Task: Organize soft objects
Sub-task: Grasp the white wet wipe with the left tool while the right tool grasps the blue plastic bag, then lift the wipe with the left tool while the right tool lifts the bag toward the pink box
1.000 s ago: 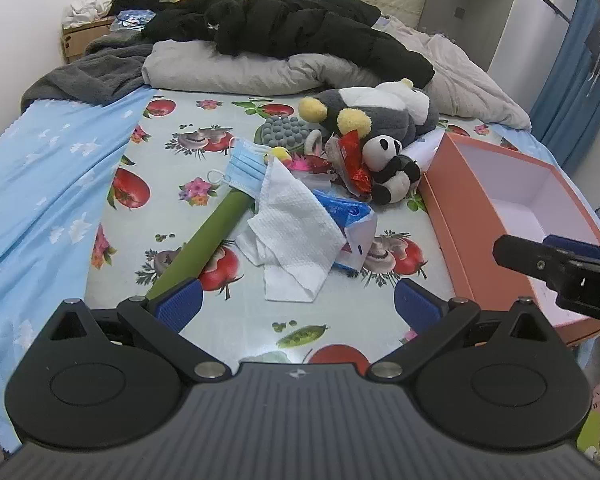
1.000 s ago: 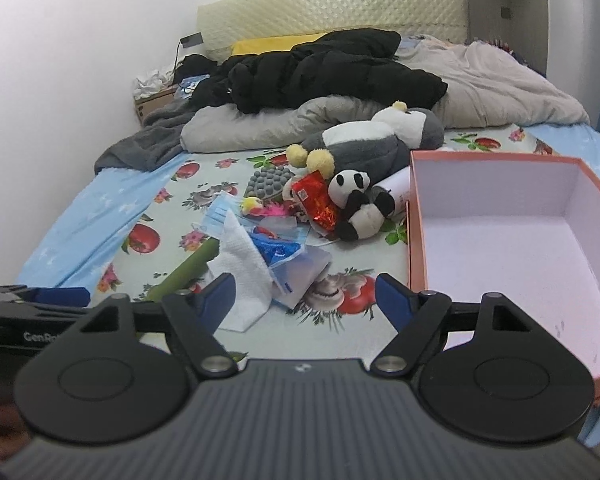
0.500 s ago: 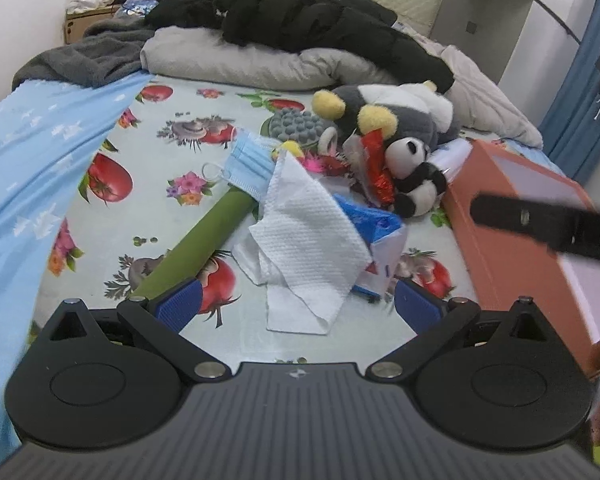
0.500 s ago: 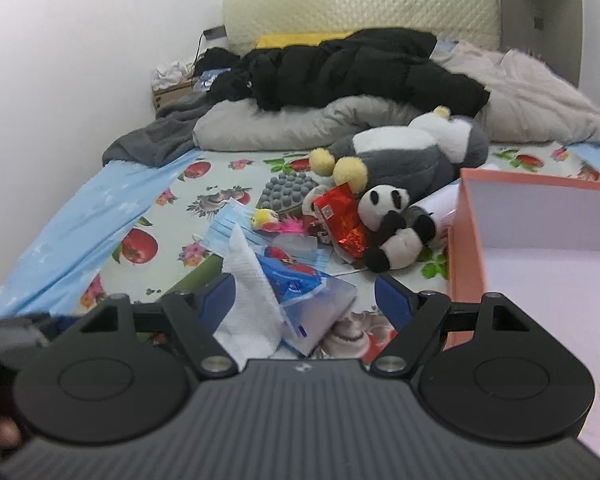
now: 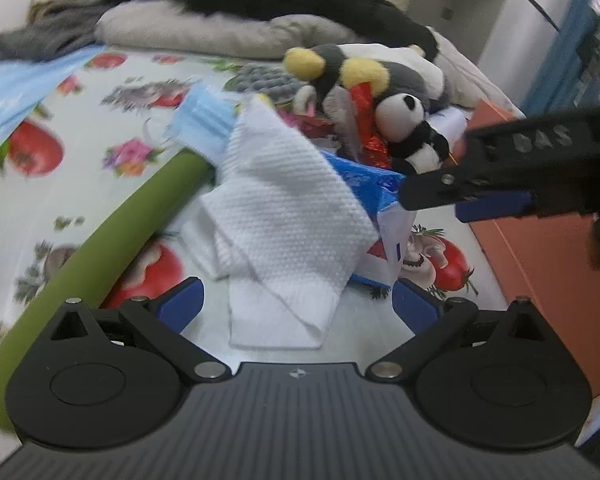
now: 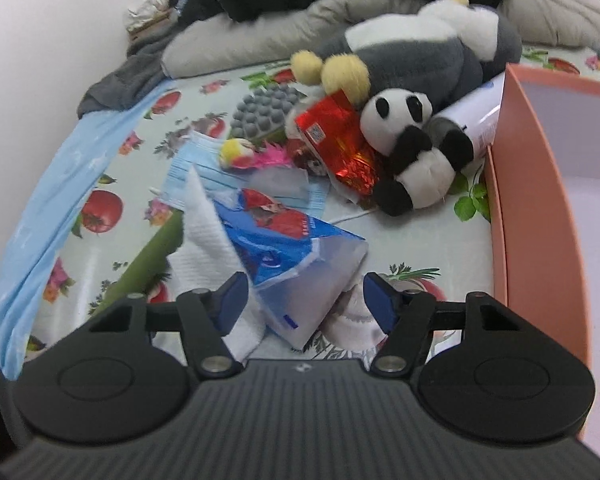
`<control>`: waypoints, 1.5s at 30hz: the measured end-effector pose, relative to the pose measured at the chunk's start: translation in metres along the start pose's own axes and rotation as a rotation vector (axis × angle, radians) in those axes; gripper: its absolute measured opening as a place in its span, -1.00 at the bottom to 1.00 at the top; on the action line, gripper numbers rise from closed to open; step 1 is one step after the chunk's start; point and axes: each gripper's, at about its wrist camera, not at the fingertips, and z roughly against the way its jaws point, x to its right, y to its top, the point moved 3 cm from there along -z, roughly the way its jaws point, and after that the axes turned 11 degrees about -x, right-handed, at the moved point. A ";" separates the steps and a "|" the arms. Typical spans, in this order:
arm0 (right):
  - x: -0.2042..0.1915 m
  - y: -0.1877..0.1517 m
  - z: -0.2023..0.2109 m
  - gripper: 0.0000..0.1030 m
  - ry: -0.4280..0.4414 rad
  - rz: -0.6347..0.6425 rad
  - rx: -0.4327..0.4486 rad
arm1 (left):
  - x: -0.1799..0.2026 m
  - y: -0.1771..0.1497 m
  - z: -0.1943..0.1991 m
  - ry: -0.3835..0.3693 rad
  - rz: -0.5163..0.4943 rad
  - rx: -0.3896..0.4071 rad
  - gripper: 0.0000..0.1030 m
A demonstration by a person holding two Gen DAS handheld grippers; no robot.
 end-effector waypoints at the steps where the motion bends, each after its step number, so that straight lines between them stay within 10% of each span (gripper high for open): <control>1: 0.001 0.001 -0.003 0.30 -0.004 -0.004 -0.006 | 0.003 0.001 -0.004 0.009 -0.024 0.003 0.98; 10: 0.002 0.009 -0.030 -0.06 0.042 -0.058 -0.088 | 0.008 0.009 -0.033 0.026 -0.139 -0.014 0.84; 15: -0.001 0.010 -0.035 -0.59 0.057 -0.062 -0.098 | 0.003 0.014 -0.037 0.039 -0.153 -0.001 0.41; 21: 0.008 0.004 -0.025 -0.67 0.071 -0.093 -0.085 | -0.010 0.020 -0.028 0.016 -0.041 -0.031 -0.54; 45: -0.002 -0.093 0.054 -0.71 -0.039 -0.155 0.037 | -0.005 -0.061 0.090 -0.014 0.082 -0.107 -0.66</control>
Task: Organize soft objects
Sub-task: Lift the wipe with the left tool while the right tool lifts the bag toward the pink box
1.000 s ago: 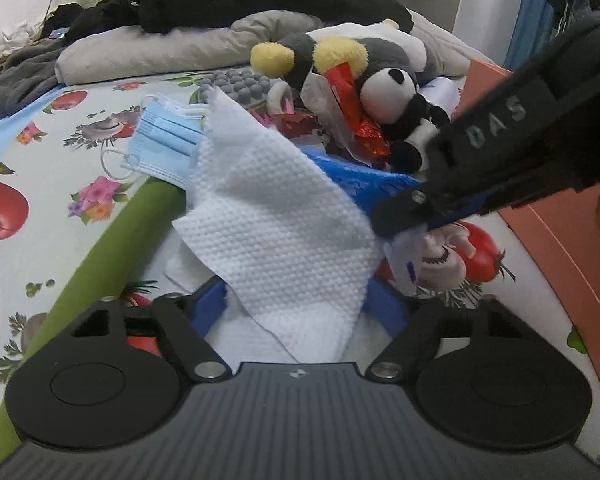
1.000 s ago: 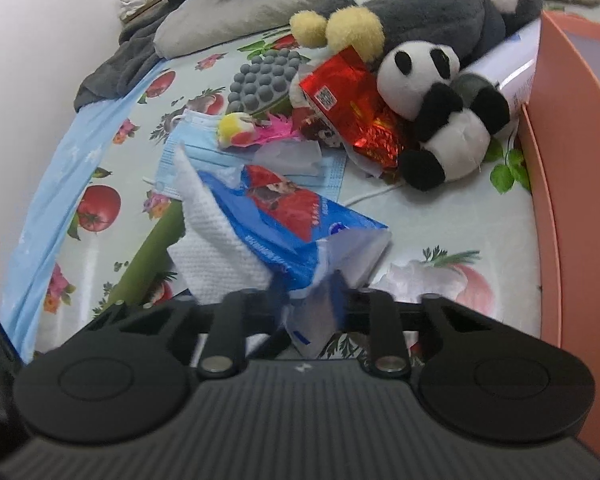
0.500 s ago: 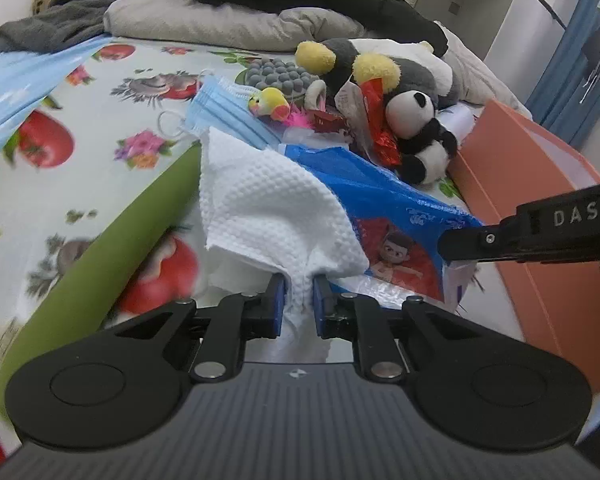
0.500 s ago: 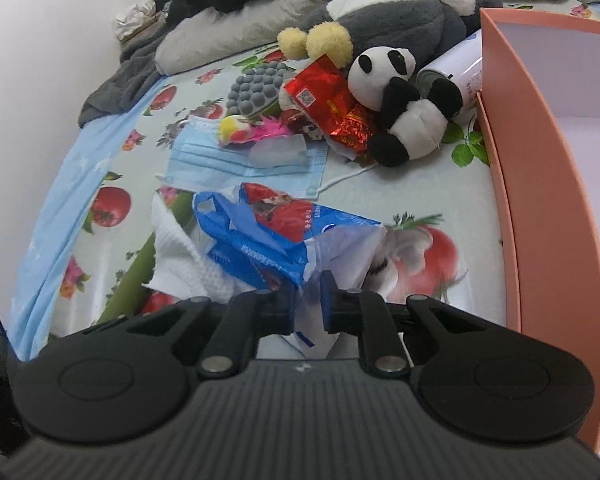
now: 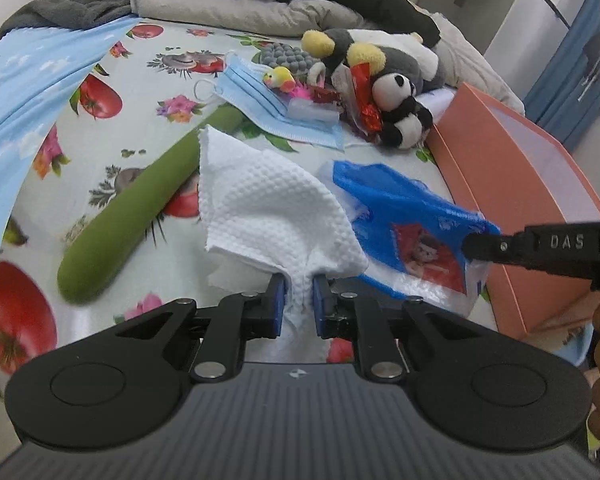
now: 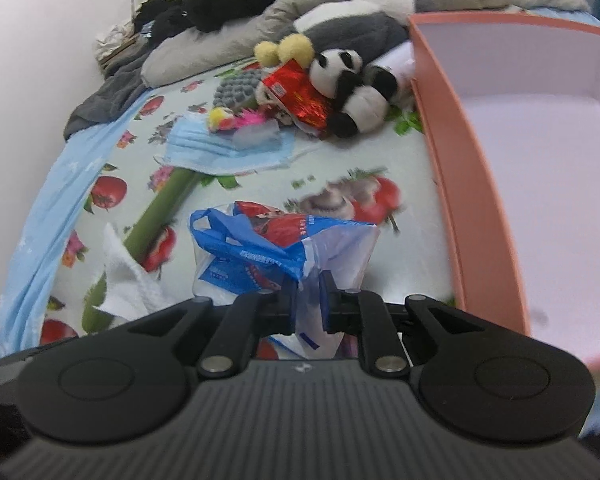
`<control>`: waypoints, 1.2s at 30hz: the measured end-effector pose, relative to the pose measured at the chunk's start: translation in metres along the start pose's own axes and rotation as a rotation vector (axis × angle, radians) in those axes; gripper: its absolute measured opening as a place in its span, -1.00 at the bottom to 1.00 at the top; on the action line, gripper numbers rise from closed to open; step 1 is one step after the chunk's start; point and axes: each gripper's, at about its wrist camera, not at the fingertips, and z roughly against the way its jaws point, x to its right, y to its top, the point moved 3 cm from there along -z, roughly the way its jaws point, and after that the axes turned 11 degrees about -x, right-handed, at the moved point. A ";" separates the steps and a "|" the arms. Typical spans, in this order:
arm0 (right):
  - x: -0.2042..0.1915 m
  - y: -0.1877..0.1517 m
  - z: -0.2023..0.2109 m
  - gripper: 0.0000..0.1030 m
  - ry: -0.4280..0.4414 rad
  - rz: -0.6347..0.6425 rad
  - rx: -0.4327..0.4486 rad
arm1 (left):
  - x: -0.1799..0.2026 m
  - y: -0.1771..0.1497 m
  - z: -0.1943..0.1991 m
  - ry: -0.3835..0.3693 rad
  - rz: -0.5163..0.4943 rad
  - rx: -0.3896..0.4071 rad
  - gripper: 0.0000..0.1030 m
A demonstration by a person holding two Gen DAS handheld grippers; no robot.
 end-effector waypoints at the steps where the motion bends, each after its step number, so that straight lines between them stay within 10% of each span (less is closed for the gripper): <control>1: 0.001 -0.006 0.002 -0.70 -0.005 -0.009 -0.003 | 0.001 -0.002 0.002 -0.001 -0.002 -0.006 -0.66; 9: 0.010 -0.044 0.011 -0.60 0.009 -0.063 -0.038 | 0.009 -0.015 0.021 -0.018 -0.022 -0.023 -0.66; 17: 0.014 -0.043 0.024 0.14 0.007 0.015 -0.041 | 0.002 -0.016 0.025 -0.027 -0.006 -0.040 -0.66; 36: -0.030 -0.014 -0.021 0.13 0.042 0.402 -0.107 | -0.012 -0.021 0.038 -0.011 -0.004 -0.063 -0.66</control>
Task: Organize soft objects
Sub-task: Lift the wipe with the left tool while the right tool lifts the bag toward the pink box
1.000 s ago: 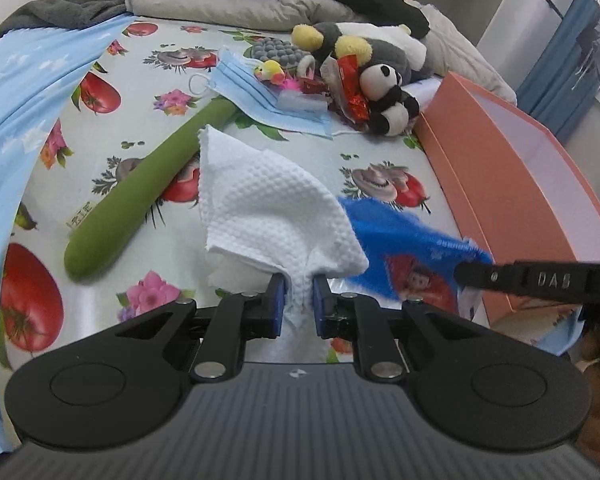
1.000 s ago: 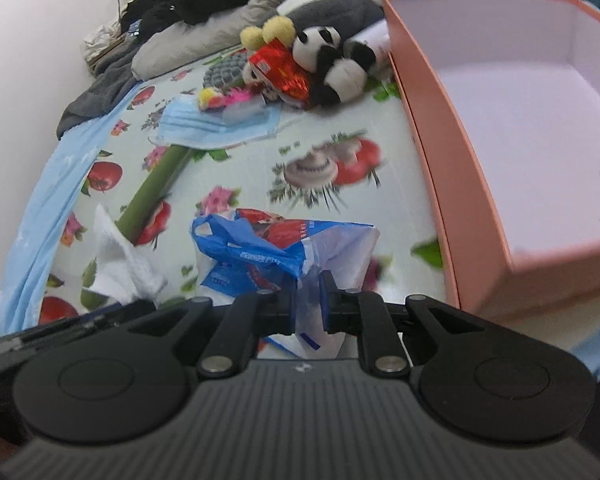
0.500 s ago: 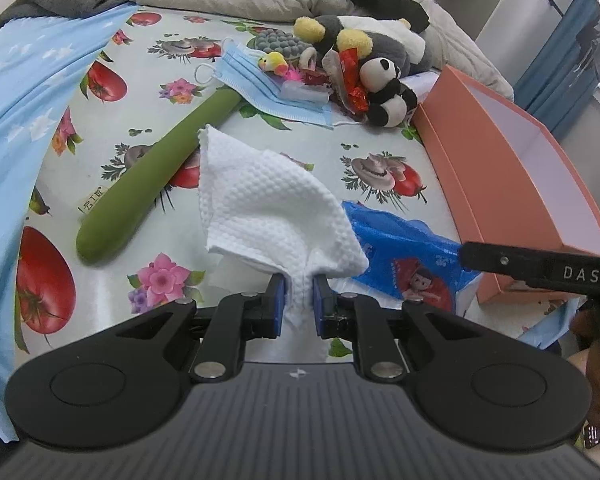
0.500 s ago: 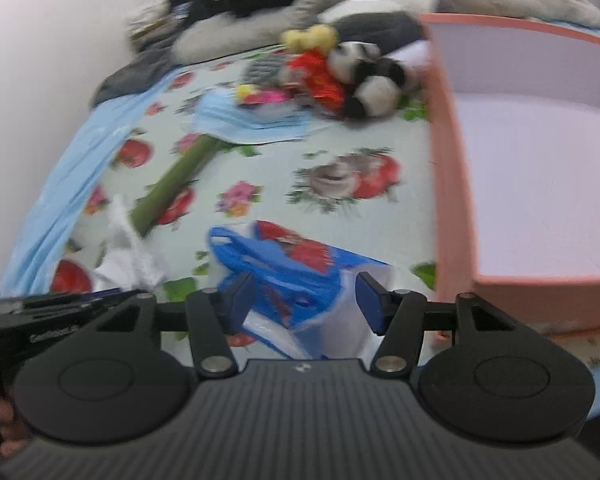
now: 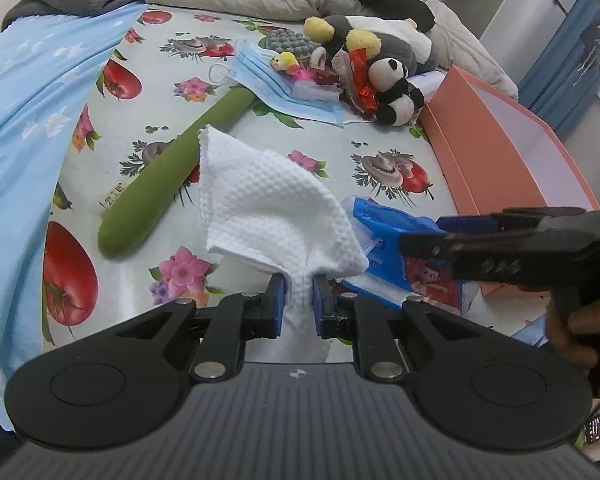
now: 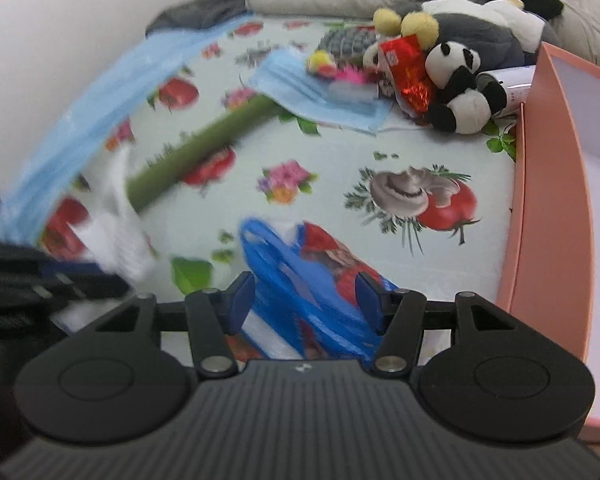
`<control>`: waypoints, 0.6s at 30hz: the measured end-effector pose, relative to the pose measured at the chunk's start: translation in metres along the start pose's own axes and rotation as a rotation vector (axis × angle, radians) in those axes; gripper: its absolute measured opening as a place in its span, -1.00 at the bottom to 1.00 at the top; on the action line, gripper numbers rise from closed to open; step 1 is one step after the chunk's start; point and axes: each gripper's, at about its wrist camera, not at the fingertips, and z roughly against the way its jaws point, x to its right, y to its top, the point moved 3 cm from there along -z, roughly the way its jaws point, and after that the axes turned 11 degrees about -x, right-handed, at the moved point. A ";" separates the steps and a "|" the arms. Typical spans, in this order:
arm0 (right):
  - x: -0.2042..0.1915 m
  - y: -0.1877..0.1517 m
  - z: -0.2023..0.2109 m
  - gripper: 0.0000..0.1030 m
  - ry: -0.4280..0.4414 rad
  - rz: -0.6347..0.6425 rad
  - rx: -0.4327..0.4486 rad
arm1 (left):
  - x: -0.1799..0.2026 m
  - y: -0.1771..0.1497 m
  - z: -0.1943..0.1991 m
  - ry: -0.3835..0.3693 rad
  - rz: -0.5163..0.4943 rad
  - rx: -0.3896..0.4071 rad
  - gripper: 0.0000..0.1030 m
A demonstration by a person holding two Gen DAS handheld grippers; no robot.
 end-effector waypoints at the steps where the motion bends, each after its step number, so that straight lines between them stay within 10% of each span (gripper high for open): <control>1: 0.000 -0.001 -0.005 0.12 -0.017 0.015 -0.016 | 0.000 0.000 -0.001 0.000 -0.001 0.001 -0.66; 9: 0.010 -0.016 -0.018 -0.64 -0.061 -0.052 -0.048 | 0.004 0.001 0.001 -0.002 -0.008 0.002 -0.66; 18: 0.009 -0.028 0.014 -0.78 -0.061 -0.208 0.064 | 0.022 0.007 0.012 0.002 -0.022 0.038 -0.65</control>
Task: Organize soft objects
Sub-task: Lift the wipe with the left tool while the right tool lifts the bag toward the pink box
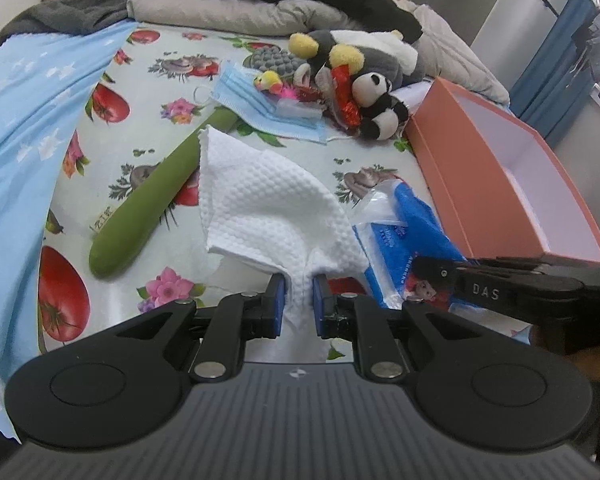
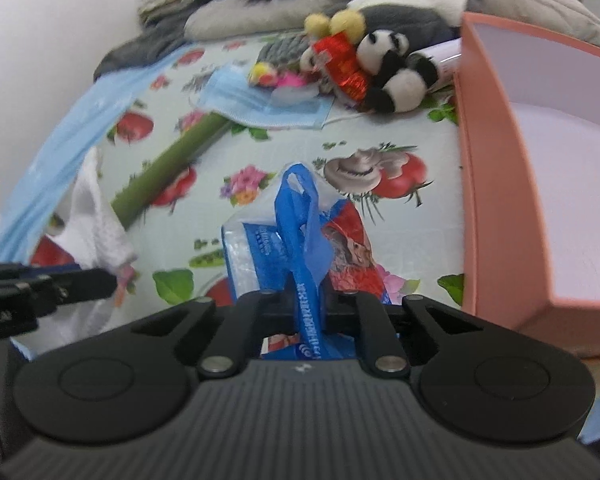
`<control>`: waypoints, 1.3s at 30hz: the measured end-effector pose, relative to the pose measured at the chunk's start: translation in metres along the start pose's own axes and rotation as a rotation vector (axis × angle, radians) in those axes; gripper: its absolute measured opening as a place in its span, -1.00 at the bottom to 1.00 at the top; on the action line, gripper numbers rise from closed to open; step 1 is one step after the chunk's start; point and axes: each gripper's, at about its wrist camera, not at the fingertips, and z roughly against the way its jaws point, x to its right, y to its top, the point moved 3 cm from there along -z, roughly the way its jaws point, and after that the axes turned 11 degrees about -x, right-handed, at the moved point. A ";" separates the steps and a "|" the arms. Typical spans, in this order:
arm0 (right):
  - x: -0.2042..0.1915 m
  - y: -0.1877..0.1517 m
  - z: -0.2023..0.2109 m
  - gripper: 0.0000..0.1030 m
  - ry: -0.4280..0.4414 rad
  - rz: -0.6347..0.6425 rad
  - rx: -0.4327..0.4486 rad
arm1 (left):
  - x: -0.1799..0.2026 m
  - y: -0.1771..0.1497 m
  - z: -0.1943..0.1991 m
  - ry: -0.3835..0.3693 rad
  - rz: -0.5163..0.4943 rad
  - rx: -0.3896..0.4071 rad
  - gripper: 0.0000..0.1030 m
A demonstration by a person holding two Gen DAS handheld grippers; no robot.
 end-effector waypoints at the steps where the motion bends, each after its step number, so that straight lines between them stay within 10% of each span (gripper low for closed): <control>1: 0.000 -0.001 0.004 -0.78 0.003 -0.017 0.011 | 0.002 0.001 0.002 0.000 -0.004 0.007 -0.65; 39: 0.021 -0.038 0.191 -0.79 -0.052 -0.176 0.365 | 0.124 -0.004 0.105 -0.175 -0.154 0.162 -0.65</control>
